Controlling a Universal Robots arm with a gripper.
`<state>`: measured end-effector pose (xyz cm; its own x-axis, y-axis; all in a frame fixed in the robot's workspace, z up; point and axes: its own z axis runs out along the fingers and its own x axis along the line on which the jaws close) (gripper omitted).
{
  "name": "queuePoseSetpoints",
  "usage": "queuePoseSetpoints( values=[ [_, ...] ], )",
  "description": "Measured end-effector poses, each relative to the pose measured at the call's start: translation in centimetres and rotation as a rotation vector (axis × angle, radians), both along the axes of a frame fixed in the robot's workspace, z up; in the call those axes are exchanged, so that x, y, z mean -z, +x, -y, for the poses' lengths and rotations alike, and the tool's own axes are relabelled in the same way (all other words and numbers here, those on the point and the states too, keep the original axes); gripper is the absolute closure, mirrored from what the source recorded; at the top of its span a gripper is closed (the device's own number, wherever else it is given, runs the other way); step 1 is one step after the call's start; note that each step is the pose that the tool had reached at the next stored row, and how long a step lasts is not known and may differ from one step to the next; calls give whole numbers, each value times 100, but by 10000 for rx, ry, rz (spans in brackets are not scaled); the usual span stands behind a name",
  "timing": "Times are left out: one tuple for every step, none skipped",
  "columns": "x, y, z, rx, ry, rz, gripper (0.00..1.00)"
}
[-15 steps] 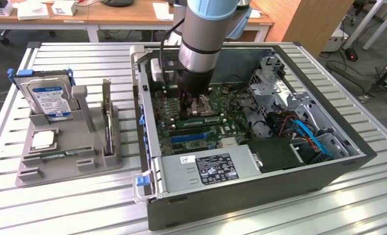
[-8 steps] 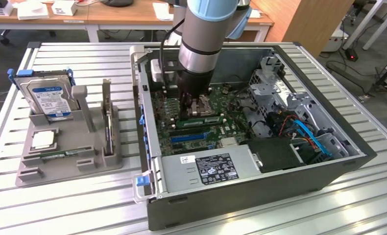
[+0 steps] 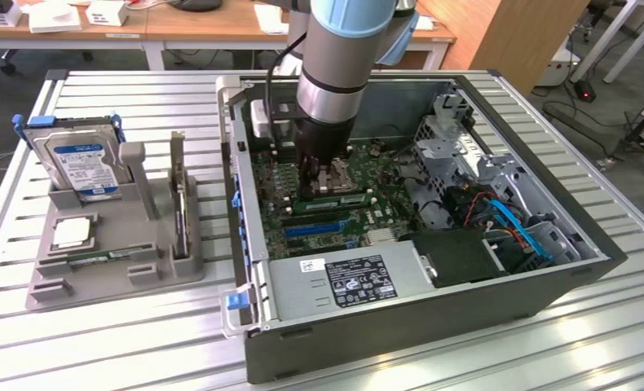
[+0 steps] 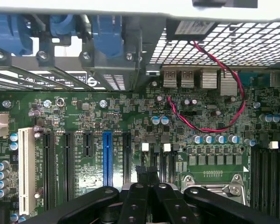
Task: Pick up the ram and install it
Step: 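Press down the ram until it locks into place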
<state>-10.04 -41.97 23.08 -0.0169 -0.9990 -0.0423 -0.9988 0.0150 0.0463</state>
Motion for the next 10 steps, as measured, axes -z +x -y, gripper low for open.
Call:
queuePoseSetpoints(
  values=[
    [0,0,-8,-1,-1,0,91],
    [0,0,-9,-2,-1,-1,91],
    [0,0,-9,-2,-1,-1,91],
    [0,0,-9,-2,-1,-1,91],
    [3,-1,-9,-3,-2,-1,91],
    [12,-2,-10,-3,0,1,91],
    [20,-3,-10,-2,0,1,91],
    [23,-4,-9,-3,-2,0,91],
    [25,-5,-9,-3,-2,1,91],
    [26,-5,-9,-2,3,3,91]
  ],
)
